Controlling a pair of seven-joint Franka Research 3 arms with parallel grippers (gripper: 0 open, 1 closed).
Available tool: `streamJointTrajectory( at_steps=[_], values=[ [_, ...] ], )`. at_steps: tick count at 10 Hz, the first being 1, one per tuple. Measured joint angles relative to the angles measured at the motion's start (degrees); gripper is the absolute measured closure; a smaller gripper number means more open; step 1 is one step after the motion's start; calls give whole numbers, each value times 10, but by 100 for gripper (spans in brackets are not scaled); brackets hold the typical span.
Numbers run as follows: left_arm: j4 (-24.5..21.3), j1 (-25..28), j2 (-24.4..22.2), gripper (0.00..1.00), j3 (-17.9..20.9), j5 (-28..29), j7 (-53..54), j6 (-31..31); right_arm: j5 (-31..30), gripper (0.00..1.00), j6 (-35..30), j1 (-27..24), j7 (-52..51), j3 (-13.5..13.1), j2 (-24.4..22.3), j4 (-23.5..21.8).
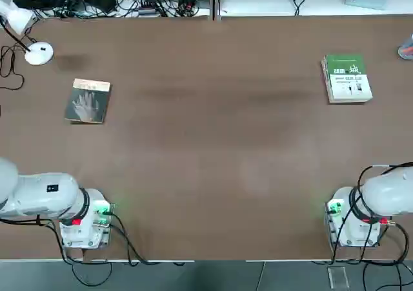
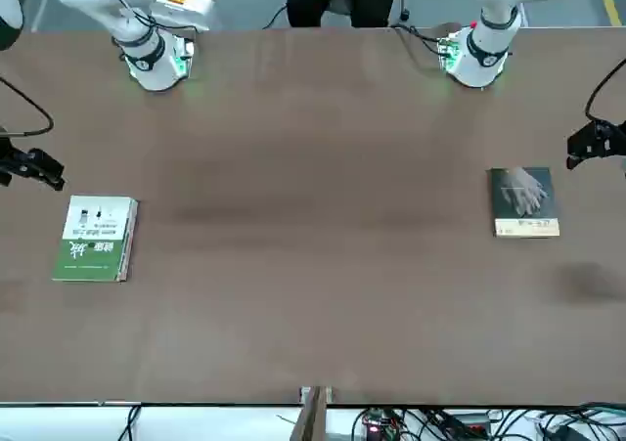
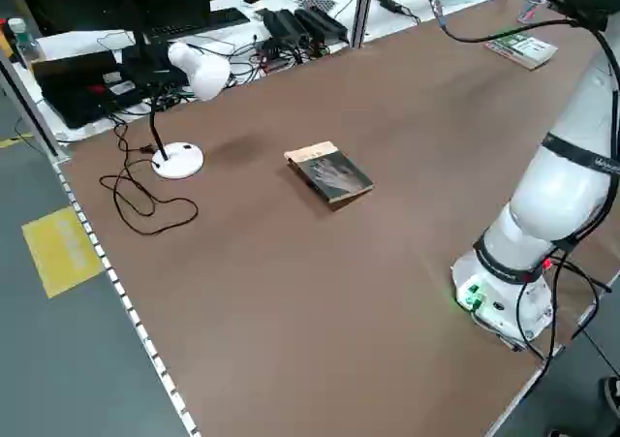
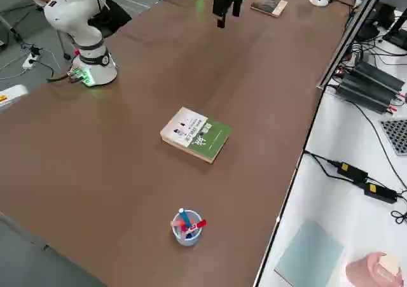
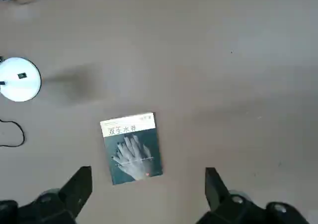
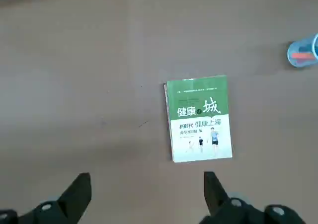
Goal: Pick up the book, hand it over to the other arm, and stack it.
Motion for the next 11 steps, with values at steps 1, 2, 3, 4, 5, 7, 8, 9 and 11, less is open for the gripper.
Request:
streamJointTrajectory(
  at_steps=[1, 2, 3, 4, 5, 7, 8, 9, 11],
  values=[
    [0, 0, 0, 0, 0, 0, 0, 0, 0, 0, 0, 0, 6, 0, 0, 0],
    [0, 0, 0, 0, 0, 0, 0, 0, 0, 0, -1, 0, 13, 0, 0, 0],
    [0, 0, 0, 0, 0, 0, 0, 0, 0, 0, -2, 0, 21, 1, 0, 0],
    [0, 0, 0, 0, 0, 0, 0, 0, 0, 0, -2, 0, 29, 1, 0, 0],
    [0, 0, 0, 0, 0, 0, 1, 0, 0, 0, -3, 1, 35, 1, 0, 0],
    [0, 0, 0, 0, 0, 0, 2, 0, 0, 0, -6, 1, 37, 1, 0, 1],
    [0, 0, 0, 0, 0, 0, 9, 0, 0, 0, -7, 1, 37, 1, 0, 1],
    [-1, 0, 1, 0, 0, 0, 23, 0, 0, 0, -7, 1, 38, 1, 0, 2],
    [-18, 12, 3, 0, 0, -2, 47, 12, 0, 0, -8, 2, 39, 1, 0, 3]
  ],
)
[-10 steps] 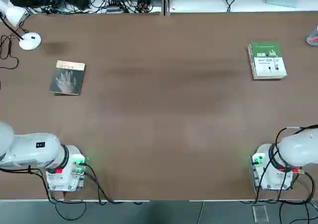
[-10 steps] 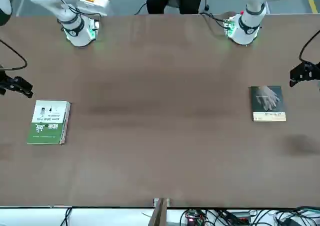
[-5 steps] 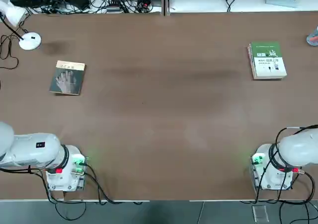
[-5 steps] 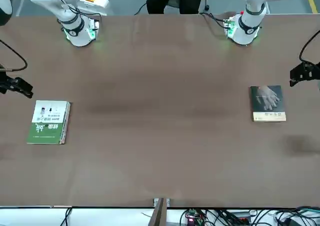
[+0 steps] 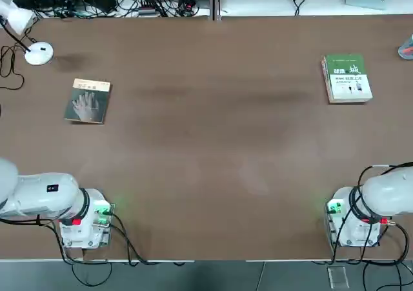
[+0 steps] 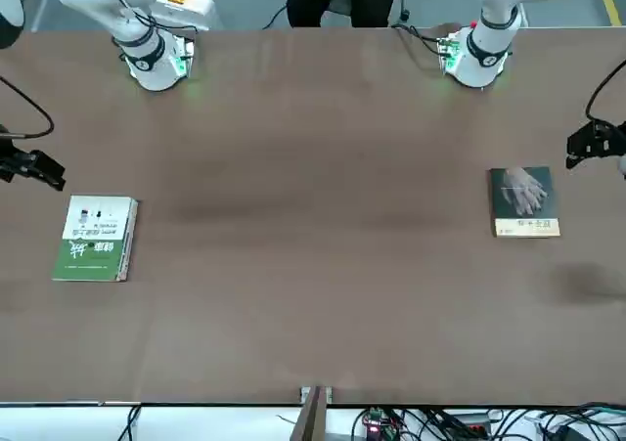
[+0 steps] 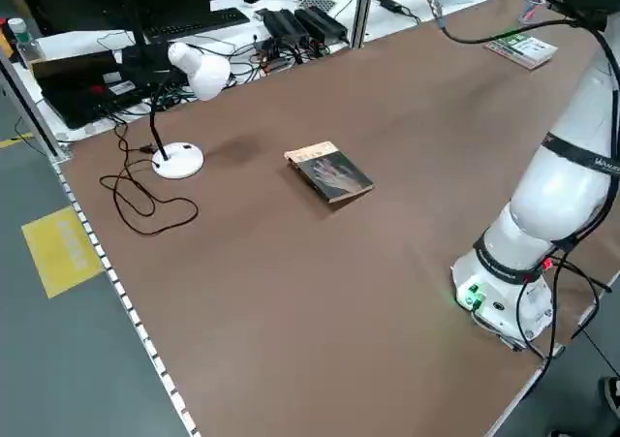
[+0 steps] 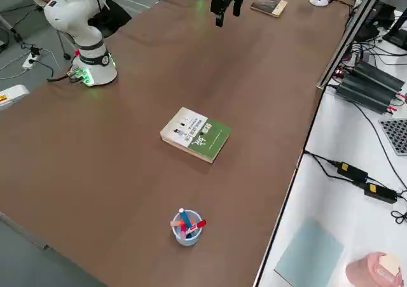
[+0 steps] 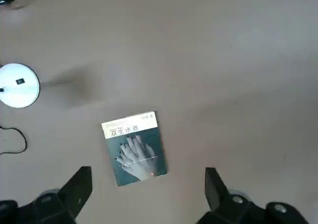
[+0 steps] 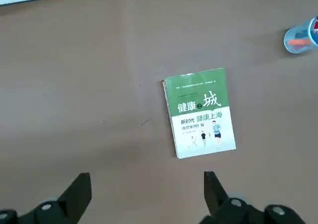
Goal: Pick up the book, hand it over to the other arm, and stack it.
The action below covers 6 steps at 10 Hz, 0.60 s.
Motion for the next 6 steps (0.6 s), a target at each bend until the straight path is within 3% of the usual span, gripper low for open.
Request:
streamJointTrajectory(
  at_steps=[6],
  values=[
    [-136, 70, -8, 0, -1, -31, 90, 110, -6, 0, -12, 1, 0, 1, 0, 4]
  ],
)
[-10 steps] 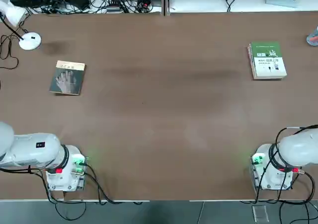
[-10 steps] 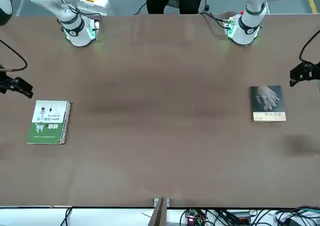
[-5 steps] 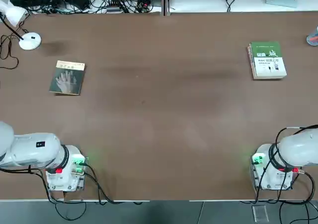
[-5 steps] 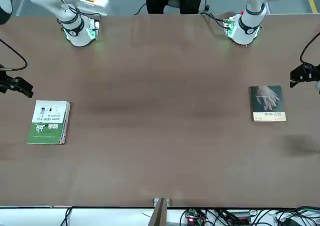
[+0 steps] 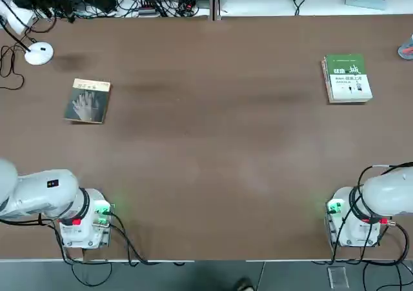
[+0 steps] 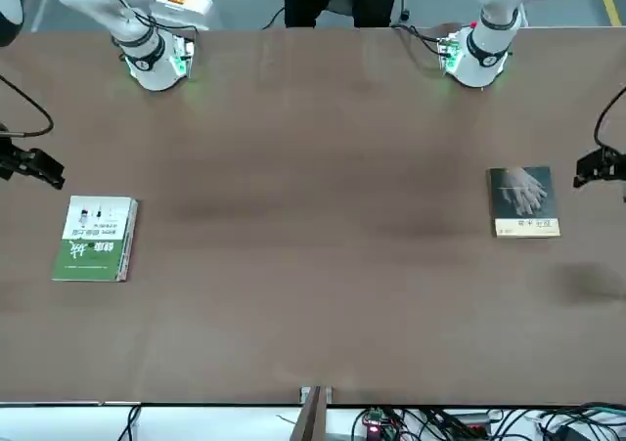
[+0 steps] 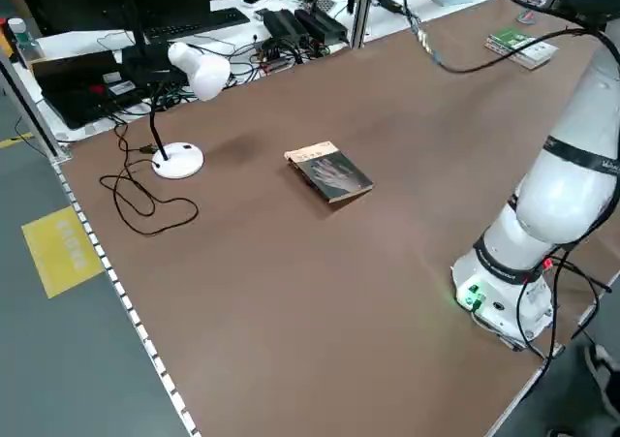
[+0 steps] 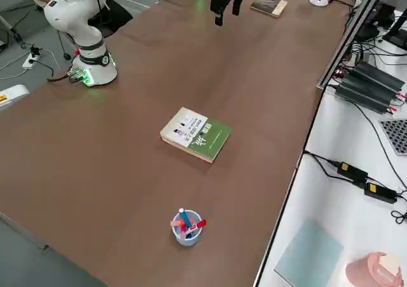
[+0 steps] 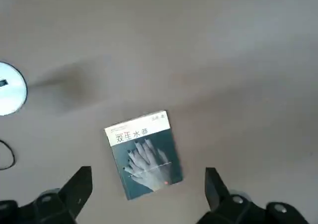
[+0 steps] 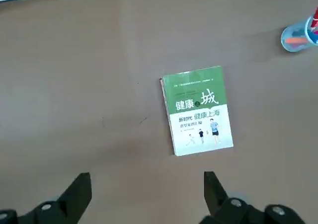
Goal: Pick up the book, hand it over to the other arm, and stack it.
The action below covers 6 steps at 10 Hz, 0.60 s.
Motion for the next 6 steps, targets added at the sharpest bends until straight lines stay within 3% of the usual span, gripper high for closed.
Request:
streamJointTrajectory(
  at_steps=[6],
  values=[
    [-147, 52, -13, 0, 0, -44, 28, 92, -4, 0, -7, 0, 0, 0, -1, 8]
  ],
)
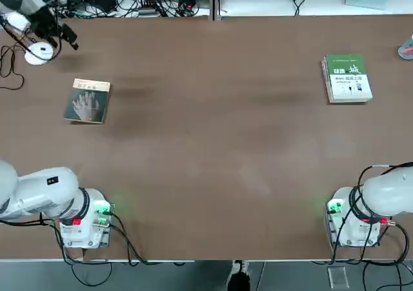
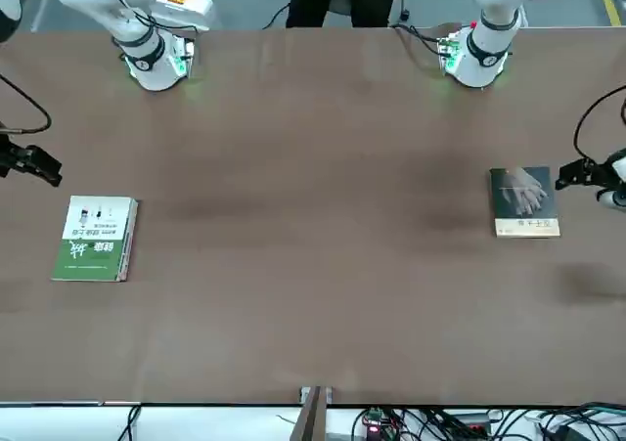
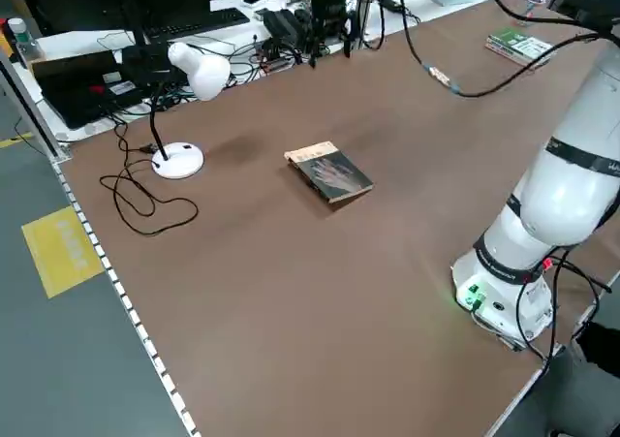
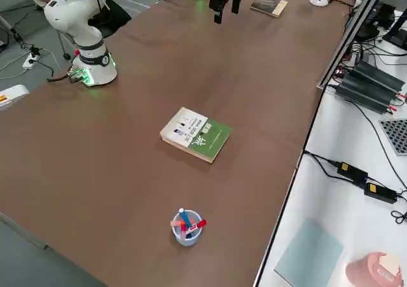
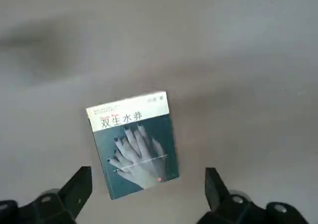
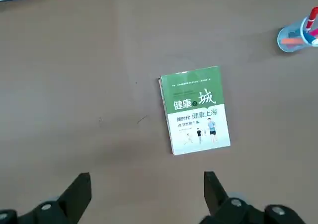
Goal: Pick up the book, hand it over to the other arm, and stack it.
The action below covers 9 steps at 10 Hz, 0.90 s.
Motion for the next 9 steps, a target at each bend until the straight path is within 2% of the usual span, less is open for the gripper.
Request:
streamJointTrajectory(
  at_steps=[5, 9],
  values=[
    [-86, 39, 1, 0, 1, -2, 35, 67, -1, 0, 1, 0, 0, -1, 0, 2],
    [-115, 56, 18, 0, 1, -2, 66, 92, -1, 0, 4, 0, 2, 0, 0, 2]
  ],
)
